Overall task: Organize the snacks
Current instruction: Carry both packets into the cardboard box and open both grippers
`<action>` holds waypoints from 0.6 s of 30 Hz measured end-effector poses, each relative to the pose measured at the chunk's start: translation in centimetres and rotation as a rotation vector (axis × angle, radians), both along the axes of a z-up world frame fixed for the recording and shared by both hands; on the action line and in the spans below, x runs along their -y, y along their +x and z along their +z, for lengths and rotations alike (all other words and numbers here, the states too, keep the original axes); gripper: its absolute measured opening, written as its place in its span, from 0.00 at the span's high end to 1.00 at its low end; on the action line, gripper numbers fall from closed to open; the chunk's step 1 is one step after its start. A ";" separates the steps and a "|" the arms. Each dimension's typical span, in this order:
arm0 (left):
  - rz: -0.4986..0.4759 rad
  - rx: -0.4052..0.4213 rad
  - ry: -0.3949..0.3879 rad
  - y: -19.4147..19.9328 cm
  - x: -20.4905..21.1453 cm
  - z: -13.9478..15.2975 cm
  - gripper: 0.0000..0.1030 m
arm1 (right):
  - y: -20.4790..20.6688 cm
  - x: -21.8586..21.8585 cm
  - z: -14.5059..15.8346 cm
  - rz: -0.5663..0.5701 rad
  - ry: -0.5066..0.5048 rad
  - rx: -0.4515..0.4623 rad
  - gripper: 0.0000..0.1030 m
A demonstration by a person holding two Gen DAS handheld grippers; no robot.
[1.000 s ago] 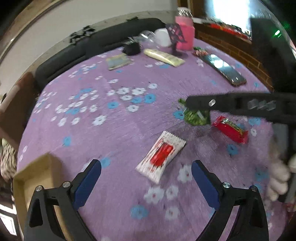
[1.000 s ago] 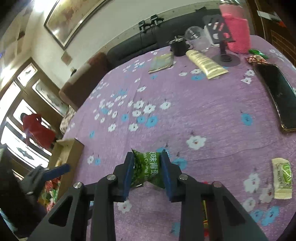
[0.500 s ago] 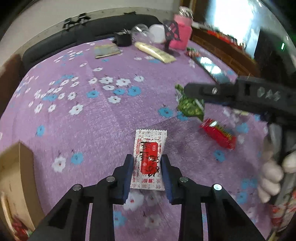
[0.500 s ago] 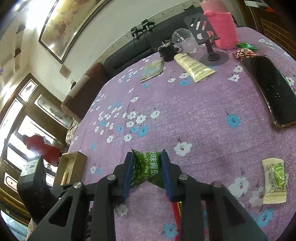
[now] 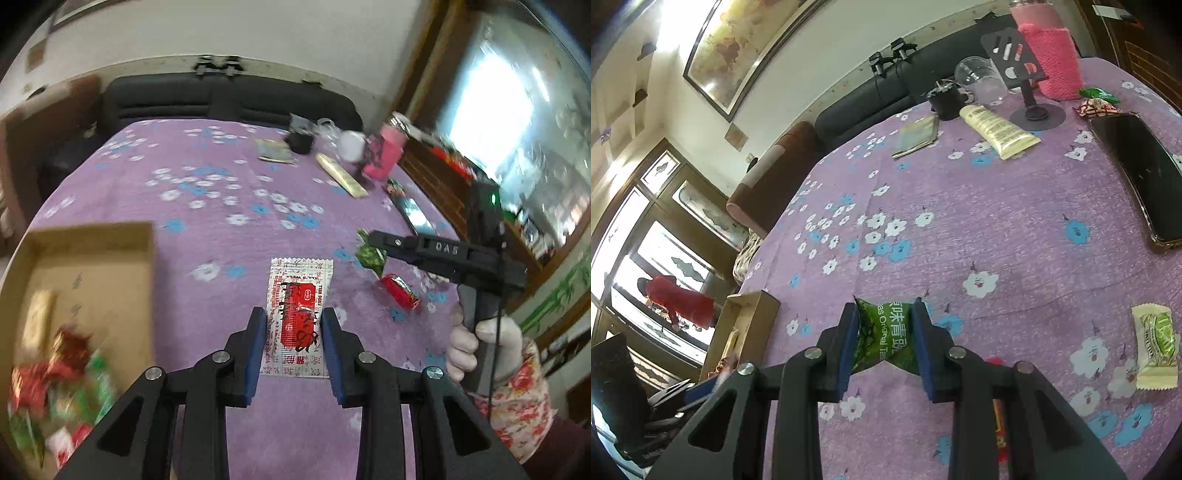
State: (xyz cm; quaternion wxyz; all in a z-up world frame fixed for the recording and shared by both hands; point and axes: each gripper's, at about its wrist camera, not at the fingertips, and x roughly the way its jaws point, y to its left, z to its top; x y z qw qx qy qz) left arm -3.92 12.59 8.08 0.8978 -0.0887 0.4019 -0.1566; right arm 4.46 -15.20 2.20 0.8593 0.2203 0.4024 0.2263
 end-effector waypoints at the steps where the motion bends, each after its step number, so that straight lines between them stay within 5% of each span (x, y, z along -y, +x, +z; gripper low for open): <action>1: 0.024 0.003 -0.026 -0.6 -1.1 0.2 0.70 | -0.2 -0.1 0.1 0.003 -0.002 0.002 0.72; 10: 0.189 0.038 -0.097 -4.1 -9.2 0.8 0.70 | -2.7 -3.5 2.3 0.043 -0.027 0.058 0.72; 18: 0.273 0.051 -0.089 -4.8 -14.1 0.4 0.70 | -4.8 -11.7 5.5 0.207 0.009 0.066 0.72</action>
